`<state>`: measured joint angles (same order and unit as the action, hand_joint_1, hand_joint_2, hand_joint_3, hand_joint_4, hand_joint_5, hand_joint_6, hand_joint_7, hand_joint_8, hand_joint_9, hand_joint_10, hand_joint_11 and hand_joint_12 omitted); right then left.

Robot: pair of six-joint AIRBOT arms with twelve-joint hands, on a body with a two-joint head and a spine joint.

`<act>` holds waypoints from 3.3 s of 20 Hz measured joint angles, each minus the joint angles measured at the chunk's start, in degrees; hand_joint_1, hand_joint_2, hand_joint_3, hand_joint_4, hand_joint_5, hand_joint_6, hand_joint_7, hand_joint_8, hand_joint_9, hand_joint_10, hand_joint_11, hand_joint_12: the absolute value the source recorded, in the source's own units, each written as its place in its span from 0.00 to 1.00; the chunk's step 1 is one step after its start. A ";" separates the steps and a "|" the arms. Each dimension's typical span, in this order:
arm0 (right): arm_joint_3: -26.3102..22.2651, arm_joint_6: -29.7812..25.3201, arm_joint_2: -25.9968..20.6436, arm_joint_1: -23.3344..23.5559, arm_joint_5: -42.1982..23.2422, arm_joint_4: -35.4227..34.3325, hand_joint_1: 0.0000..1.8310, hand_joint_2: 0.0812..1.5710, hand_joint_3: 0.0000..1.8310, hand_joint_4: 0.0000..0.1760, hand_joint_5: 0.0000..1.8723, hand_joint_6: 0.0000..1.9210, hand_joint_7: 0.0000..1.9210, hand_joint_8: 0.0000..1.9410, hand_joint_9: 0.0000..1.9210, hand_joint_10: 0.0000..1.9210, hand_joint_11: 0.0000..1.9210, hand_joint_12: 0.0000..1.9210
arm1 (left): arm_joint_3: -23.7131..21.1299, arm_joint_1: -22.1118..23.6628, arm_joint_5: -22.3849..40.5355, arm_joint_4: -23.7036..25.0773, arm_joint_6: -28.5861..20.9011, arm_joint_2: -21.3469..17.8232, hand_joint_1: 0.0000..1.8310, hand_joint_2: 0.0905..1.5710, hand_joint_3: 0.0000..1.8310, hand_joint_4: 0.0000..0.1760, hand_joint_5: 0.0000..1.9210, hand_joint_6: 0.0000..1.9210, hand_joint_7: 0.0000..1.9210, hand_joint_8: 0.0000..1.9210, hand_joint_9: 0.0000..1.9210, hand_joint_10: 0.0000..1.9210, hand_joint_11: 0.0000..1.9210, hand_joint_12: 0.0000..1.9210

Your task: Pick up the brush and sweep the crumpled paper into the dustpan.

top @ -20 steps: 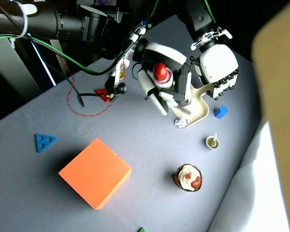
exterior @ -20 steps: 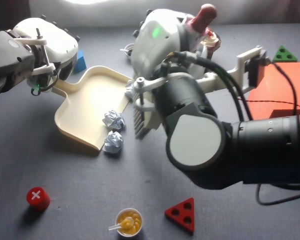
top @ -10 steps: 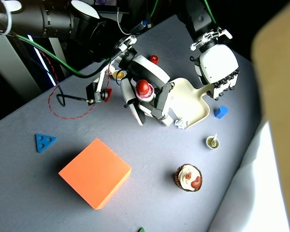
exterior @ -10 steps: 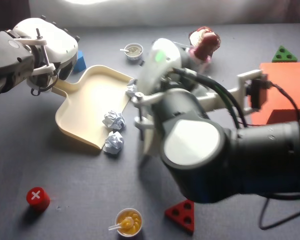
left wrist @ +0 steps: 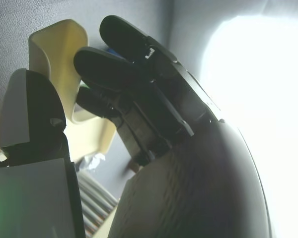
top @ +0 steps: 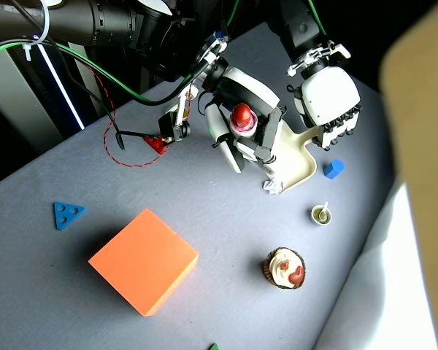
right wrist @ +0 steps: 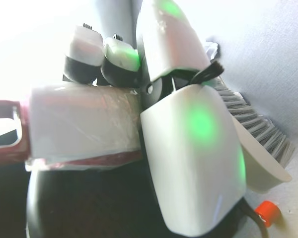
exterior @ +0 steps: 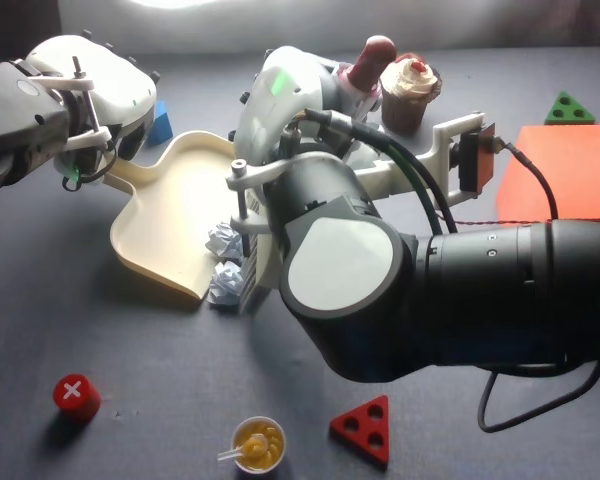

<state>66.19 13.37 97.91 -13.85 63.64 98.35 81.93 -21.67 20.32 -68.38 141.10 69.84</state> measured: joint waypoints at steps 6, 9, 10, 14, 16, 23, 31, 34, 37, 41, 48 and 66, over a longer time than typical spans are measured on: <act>2.14 -1.84 0.81 -1.29 -1.16 3.78 0.89 0.73 0.00 1.00 0.49 1.00 0.56 1.00 0.63 1.00 0.65 1.00 | -0.55 0.00 0.39 0.02 0.00 0.00 0.76 0.66 0.00 0.00 0.55 0.38 0.59 0.34 0.53 0.59 0.42 0.55; 4.28 -3.65 1.70 -2.03 -1.70 5.22 0.89 0.74 0.00 1.00 0.48 1.00 0.53 1.00 0.61 1.00 0.64 1.00 | -0.66 0.00 0.70 0.02 0.02 0.00 0.76 0.66 0.00 0.00 0.54 0.41 0.59 0.32 0.53 0.59 0.42 0.53; 4.79 -4.63 2.01 -2.16 -1.97 6.34 0.90 0.73 0.00 1.00 0.48 1.00 0.53 1.00 0.61 1.00 0.64 1.00 | -0.66 0.00 0.76 0.02 0.02 0.04 0.76 0.66 0.00 0.00 0.54 0.42 0.59 0.32 0.53 0.59 0.42 0.53; 6.12 -8.74 2.91 -2.19 -2.73 10.67 0.90 0.74 0.00 1.00 0.49 1.00 0.55 1.00 0.63 1.00 0.66 1.00 | -0.66 0.00 1.25 0.04 0.04 0.37 0.76 0.66 0.00 0.00 0.52 0.43 0.58 0.33 0.53 0.59 0.43 0.53; 6.19 -10.40 2.95 -2.19 -3.02 12.24 0.89 0.74 0.00 1.00 0.48 1.00 0.54 1.00 0.61 1.00 0.65 1.00 | -0.66 0.00 1.27 0.04 0.07 0.37 0.76 0.66 0.00 0.00 0.51 0.45 0.58 0.34 0.54 0.58 0.42 0.54; 6.91 -13.49 2.91 -2.12 -3.21 15.98 0.90 0.74 0.00 1.00 0.47 1.00 0.54 1.00 0.60 1.00 0.64 1.00 | -0.66 0.00 1.18 0.02 0.02 0.37 0.76 0.66 0.00 0.00 0.50 0.47 0.59 0.32 0.53 0.59 0.42 0.52; 1.79 -10.64 -3.50 -2.86 -3.69 16.92 0.89 0.74 0.00 1.00 0.49 1.00 0.57 1.00 0.63 1.00 0.66 1.00 | -0.66 0.04 1.20 0.00 0.02 0.37 0.76 0.67 0.00 0.00 0.51 0.46 0.57 0.35 0.52 0.60 0.40 0.58; 1.62 -7.30 -4.92 -2.91 -3.89 15.47 0.89 0.74 0.00 1.00 0.49 1.00 0.56 1.00 0.63 1.00 0.66 1.00 | -0.66 0.07 1.20 0.00 0.02 0.37 0.76 0.67 0.00 0.00 0.51 0.46 0.56 0.36 0.52 0.61 0.40 0.57; 2.49 -4.96 -5.05 -3.26 -5.57 10.43 0.90 0.74 0.00 1.00 0.47 1.00 0.54 1.00 0.61 1.00 0.65 1.00 | -0.66 0.13 1.18 -0.02 0.02 0.37 0.76 0.67 0.00 0.00 0.50 0.45 0.58 0.34 0.52 0.61 0.40 0.57; 4.07 -1.92 -4.72 -3.26 -6.95 9.99 0.90 0.74 0.00 1.00 0.47 1.00 0.54 1.00 0.60 1.00 0.65 1.00 | -0.66 0.13 1.20 -0.02 0.02 0.35 0.76 0.67 0.00 0.00 0.49 0.48 0.59 0.32 0.53 0.59 0.41 0.53; 4.57 -5.84 -3.58 -3.67 -7.04 10.05 0.90 0.74 0.00 1.00 0.49 1.00 0.56 1.00 0.62 1.00 0.66 1.00 | -0.63 0.13 1.22 -0.02 0.04 0.35 0.76 0.66 0.00 0.00 0.51 0.44 0.60 0.31 0.54 0.57 0.44 0.50; 5.07 -17.70 -1.60 -3.45 -9.01 22.99 0.89 0.74 0.00 1.00 0.47 1.00 0.54 1.00 0.61 1.00 0.64 1.00 | -0.46 0.13 1.22 0.07 0.04 0.35 0.76 0.66 0.00 0.00 0.51 0.46 0.57 0.33 0.53 0.59 0.41 0.55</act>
<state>71.26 -4.34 96.31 -17.30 54.63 121.34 81.47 -21.54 21.54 -68.31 141.14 70.19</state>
